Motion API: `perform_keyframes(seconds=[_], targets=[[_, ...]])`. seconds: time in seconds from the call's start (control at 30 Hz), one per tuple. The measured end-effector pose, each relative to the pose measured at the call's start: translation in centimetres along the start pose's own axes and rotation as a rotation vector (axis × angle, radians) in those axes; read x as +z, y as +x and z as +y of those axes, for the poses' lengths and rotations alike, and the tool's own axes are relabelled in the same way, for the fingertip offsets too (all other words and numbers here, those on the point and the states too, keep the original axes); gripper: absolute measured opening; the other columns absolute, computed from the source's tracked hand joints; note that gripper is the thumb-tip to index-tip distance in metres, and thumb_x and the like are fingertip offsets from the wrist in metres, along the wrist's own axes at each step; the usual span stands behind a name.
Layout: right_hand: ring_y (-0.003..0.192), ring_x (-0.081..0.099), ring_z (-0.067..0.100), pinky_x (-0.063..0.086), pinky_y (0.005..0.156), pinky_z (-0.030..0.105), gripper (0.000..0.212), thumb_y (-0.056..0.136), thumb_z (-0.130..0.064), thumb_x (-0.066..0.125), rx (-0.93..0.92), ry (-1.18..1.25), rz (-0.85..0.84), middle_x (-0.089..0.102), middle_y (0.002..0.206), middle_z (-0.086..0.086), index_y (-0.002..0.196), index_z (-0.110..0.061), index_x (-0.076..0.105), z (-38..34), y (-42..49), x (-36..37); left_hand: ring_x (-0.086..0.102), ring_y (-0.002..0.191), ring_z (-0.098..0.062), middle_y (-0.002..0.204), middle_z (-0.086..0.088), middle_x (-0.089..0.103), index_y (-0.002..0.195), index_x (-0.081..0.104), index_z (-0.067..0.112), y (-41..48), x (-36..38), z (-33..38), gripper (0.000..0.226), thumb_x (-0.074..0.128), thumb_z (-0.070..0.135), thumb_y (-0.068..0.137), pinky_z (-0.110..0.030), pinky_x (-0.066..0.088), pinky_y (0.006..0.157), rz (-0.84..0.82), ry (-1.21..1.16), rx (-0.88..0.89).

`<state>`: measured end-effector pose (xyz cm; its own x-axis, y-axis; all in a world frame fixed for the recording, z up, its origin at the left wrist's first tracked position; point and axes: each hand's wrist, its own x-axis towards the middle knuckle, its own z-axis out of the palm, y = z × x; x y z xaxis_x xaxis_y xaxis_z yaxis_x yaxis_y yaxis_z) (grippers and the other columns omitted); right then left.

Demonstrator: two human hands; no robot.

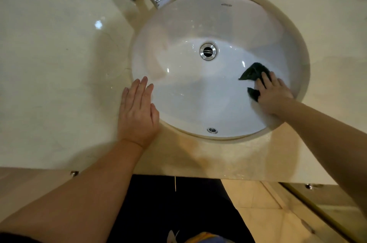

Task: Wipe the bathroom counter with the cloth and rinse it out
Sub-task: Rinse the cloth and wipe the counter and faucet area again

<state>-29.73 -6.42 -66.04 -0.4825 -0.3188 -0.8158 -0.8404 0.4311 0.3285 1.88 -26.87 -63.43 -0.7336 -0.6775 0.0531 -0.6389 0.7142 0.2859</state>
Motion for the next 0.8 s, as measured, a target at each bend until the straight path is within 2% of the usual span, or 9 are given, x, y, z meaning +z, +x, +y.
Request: perform_keyframes(seconds=[0.1, 0.17, 0.23, 0.33, 0.4, 0.47, 0.6, 0.67, 0.8], targets=[[0.145, -0.011, 0.037, 0.002, 0.119, 0.044, 0.069, 0.097, -0.042, 0.020, -0.080, 0.212, -0.156, -0.008, 0.158, 0.020, 0.151, -0.005, 0.000, -4.8, -1.3, 1.2, 0.040, 0.136, -0.028, 0.142, -0.014, 0.048, 0.128, 0.055, 0.001, -0.1, 0.0, -0.1, 0.046, 0.039, 0.006, 0.086, -0.045, 0.024, 0.116, 0.000, -0.004, 0.002], [0.145, -0.002, 0.039, 0.006, 0.119, 0.045, 0.070, 0.093, -0.043, 0.009, -0.187, 0.329, -0.204, 0.001, 0.157, 0.023, 0.150, -0.002, 0.011, -8.6, -3.1, 1.3, 0.039, 0.136, -0.028, 0.143, -0.014, 0.047, 0.129, 0.054, 0.001, 0.0, -0.1, -0.1, 0.046, 0.039, 0.006, 0.086, -0.045, 0.025, 0.116, 0.005, -0.014, -0.002], [0.142, 0.012, 0.043, 0.011, 0.117, 0.048, 0.070, 0.091, -0.033, -0.004, -0.327, 0.478, -0.186, 0.013, 0.154, 0.026, 0.145, -0.002, 0.028, -12.2, -4.8, -0.1, 0.037, 0.137, -0.029, 0.144, -0.015, 0.045, 0.131, 0.052, 0.000, 0.0, -0.1, 0.0, 0.047, 0.038, 0.006, 0.086, -0.044, 0.025, 0.116, 0.016, -0.028, -0.008], [0.141, 0.020, 0.035, 0.009, 0.112, 0.033, 0.044, 0.104, -0.013, 0.017, -0.411, 0.871, -0.286, 0.022, 0.153, 0.021, 0.143, 0.002, 0.032, -17.8, -7.6, -4.4, 0.032, 0.140, -0.032, 0.147, -0.019, 0.039, 0.135, 0.046, -0.003, 0.1, -0.3, 0.0, 0.049, 0.036, 0.008, 0.088, -0.044, 0.027, 0.116, 0.028, -0.033, -0.031], [0.144, 0.018, 0.022, 0.011, 0.115, 0.026, 0.045, 0.105, -0.019, 0.028, -0.425, 1.240, -0.328, 0.021, 0.157, 0.009, 0.148, -0.007, 0.028, -21.0, -9.2, -8.0, 0.028, 0.141, -0.033, 0.149, -0.022, 0.035, 0.138, 0.041, -0.004, 0.2, -0.3, 0.0, 0.051, 0.035, 0.012, 0.090, -0.045, 0.026, 0.115, 0.023, -0.014, -0.076], [0.143, 0.023, 0.017, 0.016, 0.118, 0.032, 0.048, 0.104, -0.029, 0.029, -0.393, 1.523, -0.341, 0.023, 0.157, 0.002, 0.150, -0.015, 0.026, -23.6, -9.2, -11.0, 0.025, 0.141, -0.035, 0.149, -0.025, 0.032, 0.140, 0.038, -0.005, 0.2, -0.2, 0.0, 0.052, 0.032, 0.015, 0.093, -0.045, 0.023, 0.117, 0.024, 0.010, -0.135], [0.133, 0.040, 0.021, 0.030, 0.114, 0.039, 0.053, 0.095, -0.036, 0.041, -0.333, 1.872, -0.398, 0.039, 0.149, 0.003, 0.147, -0.023, 0.035, -25.8, -7.7, -14.6, 0.018, 0.144, -0.036, 0.152, -0.028, 0.024, 0.143, 0.030, -0.009, 0.0, -0.2, -0.2, 0.057, 0.028, 0.017, 0.092, -0.045, 0.016, 0.119, 0.007, -0.029, -0.211], [0.127, 0.046, 0.022, 0.035, 0.111, 0.038, 0.049, 0.096, -0.022, 0.043, -0.325, 1.979, -0.415, 0.043, 0.144, 0.005, 0.145, -0.025, 0.037, -25.9, -6.6, -15.5, 0.018, 0.144, -0.037, 0.151, -0.028, 0.024, 0.142, 0.029, -0.011, 0.0, -0.3, -0.2, 0.059, 0.030, 0.015, 0.089, -0.046, 0.017, 0.119, 0.001, -0.029, -0.219], [0.126, 0.047, 0.023, 0.041, 0.107, 0.036, 0.051, 0.095, -0.005, 0.046, -0.349, 1.885, -0.257, 0.044, 0.144, 0.006, 0.143, -0.020, 0.040, -25.2, -5.8, -15.4, 0.022, 0.142, -0.038, 0.150, -0.029, 0.027, 0.141, 0.030, -0.012, 0.1, -0.4, -0.2, 0.059, 0.030, 0.014, 0.089, -0.048, 0.022, 0.117, 0.017, -0.026, -0.221]])
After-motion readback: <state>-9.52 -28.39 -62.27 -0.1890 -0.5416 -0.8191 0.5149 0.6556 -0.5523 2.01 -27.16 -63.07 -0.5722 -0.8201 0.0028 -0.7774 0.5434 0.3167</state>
